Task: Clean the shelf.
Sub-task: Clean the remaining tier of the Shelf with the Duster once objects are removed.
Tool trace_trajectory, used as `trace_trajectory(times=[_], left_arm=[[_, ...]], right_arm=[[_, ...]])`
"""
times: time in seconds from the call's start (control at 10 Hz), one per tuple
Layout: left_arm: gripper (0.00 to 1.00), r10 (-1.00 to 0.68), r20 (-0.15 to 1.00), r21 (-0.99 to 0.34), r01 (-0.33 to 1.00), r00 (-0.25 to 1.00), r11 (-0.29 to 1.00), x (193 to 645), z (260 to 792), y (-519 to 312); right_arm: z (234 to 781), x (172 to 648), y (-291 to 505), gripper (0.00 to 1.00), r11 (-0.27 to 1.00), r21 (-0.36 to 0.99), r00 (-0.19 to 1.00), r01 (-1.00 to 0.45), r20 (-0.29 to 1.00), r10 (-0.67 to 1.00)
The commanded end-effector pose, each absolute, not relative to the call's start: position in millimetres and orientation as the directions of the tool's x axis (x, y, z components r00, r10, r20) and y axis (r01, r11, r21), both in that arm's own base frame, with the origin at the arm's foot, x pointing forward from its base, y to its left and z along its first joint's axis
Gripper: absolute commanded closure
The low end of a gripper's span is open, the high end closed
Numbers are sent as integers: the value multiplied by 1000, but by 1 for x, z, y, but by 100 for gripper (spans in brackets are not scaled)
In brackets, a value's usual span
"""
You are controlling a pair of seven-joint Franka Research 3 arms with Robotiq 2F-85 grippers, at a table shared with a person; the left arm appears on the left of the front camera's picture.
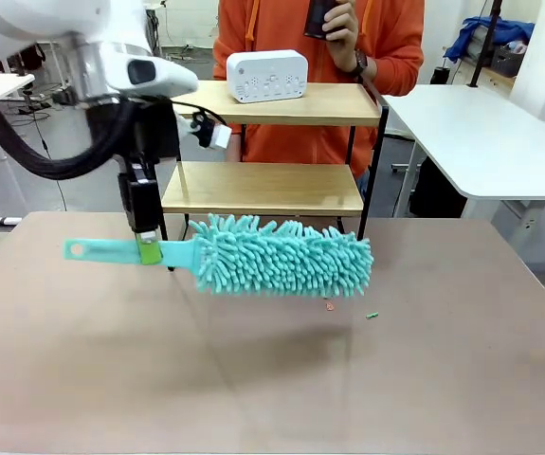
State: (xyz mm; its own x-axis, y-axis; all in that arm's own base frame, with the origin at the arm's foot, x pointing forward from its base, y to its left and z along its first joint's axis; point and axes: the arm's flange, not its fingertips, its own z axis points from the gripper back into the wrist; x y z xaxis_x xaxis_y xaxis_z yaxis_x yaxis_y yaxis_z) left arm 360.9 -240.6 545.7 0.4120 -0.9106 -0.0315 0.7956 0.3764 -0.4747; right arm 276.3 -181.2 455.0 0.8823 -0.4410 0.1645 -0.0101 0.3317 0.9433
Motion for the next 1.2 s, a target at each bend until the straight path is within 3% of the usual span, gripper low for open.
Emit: trace_trajectory(times=[0.0, 0.2, 0.4, 0.6, 0.8, 0.9, 1.1], left_arm=[[88, -899, 36, -457, 807, 436, 373, 360, 560, -231], [88, -904, 104, -448, 830, 416, 331, 341, 572, -217], [88, -881, 319, -346, 908, 350, 235, 297, 618, -163], [88, -791, 495, -286, 927, 360, 243, 252, 637, -86], [88, -516, 611, -365, 792, 600, 489, 219, 635, -24], [88, -323, 619, -458, 663, 716, 592, 217, 629, -2], [88, 101, 491, -660, 293, 865, 692, 228, 614, 25]], right_arm=[[457, 278, -181, 0, 326, 944, 876, -45, 194, -441], [457, 278, -181, 0, 326, 944, 876, -45, 194, -441], [457, 278, -181, 0, 326, 944, 876, -45, 194, -441], [457, 278, -181, 0, 326, 944, 876, -45, 194, -441], [457, 278, -181, 0, 326, 944, 876, -45, 194, -441], [457, 278, -181, 0, 326, 944, 876, -45, 194, -441], [457, 278, -181, 0, 326, 944, 876, -45, 194, -441]])
